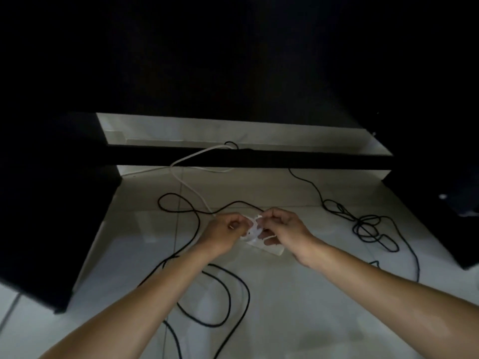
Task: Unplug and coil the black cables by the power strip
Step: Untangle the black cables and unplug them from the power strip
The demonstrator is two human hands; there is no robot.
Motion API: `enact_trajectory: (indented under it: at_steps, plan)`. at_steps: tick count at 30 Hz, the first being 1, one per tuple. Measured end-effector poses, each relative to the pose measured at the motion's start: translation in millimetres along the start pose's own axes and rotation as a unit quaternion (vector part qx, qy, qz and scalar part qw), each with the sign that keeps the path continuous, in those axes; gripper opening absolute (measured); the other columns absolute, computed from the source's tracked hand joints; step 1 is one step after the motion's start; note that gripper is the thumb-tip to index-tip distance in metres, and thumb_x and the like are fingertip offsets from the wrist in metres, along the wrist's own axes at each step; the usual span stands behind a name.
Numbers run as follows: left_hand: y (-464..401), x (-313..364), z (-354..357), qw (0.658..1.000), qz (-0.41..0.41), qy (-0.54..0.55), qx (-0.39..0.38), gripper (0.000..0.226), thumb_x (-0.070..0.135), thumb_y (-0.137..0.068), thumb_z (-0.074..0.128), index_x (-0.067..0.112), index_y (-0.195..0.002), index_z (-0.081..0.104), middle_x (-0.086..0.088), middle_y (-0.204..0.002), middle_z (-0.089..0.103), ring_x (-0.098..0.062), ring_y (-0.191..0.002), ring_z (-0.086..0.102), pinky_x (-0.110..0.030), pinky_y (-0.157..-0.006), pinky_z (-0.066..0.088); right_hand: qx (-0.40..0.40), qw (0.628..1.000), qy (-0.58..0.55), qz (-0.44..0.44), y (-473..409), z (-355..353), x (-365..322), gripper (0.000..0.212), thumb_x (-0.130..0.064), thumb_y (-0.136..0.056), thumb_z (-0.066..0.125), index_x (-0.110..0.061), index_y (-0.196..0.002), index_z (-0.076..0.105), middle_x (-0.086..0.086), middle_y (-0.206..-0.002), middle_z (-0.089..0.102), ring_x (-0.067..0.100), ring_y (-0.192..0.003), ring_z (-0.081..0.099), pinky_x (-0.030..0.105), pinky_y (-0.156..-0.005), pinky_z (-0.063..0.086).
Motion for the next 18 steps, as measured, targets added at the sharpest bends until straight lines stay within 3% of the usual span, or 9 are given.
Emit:
enact_trajectory:
  at_steps: [5, 10, 15, 18]
  plan:
    - [-13, 16, 17, 1.0, -0.005, 0.014, -0.022, 0.015, 0.021, -0.096, 0.057, 0.022, -0.087, 0.069, 0.006, -0.082, 0.068, -0.008, -0.08, 0.06, -0.015, -0.066, 0.044, -0.007, 0.999, -0.026, -0.023, -7, -4, -4, 0.012, -0.011, -0.095, 0.064, -0.005, -0.105, 0.063, 0.01, -0.086, 0.072, 0.018, -0.071, 0.071, 0.028, -0.062, 0.056]
    - [-21, 14, 30, 0.982, -0.11, 0.144, -0.051, 0.018, 0.023, -0.097, 0.055, 0.012, -0.099, 0.07, -0.004, -0.09, 0.07, -0.008, -0.065, 0.059, -0.018, -0.057, 0.045, -0.002, 0.998, -0.021, -0.051, -19, -3, -8, 0.003, -0.007, -0.097, 0.06, -0.008, -0.099, 0.062, 0.003, -0.076, 0.065, 0.012, -0.064, 0.064, 0.025, -0.052, 0.051]
    - [-40, 8, 30, 0.985, -0.105, 0.138, -0.013, 0.023, 0.022, -0.093, 0.062, 0.006, -0.107, 0.07, 0.001, -0.078, 0.063, -0.009, -0.062, 0.051, -0.018, -0.057, 0.049, -0.01, 1.0, 0.001, 0.005, -42, -21, 2, 0.006, -0.015, -0.09, 0.067, -0.021, -0.09, 0.065, 0.003, -0.088, 0.066, 0.013, -0.068, 0.054, 0.026, -0.056, 0.044]
    - [-55, 5, 37, 0.985, -0.111, 0.13, 0.01, 0.027, 0.029, -0.09, 0.067, 0.006, -0.103, 0.07, 0.0, -0.07, 0.058, -0.01, -0.062, 0.053, -0.027, -0.068, 0.054, -0.024, 0.999, 0.0, 0.026, -57, -38, 16, 0.013, -0.024, -0.089, 0.069, -0.02, -0.101, 0.068, 0.001, -0.097, 0.067, 0.016, -0.076, 0.058, 0.027, -0.059, 0.047]
Point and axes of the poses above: each hand's wrist, its own y-axis away from the middle knuckle, its own z-axis out of the palm, x = y × z, the point moved 5 cm from there along -y, towards the middle knuckle
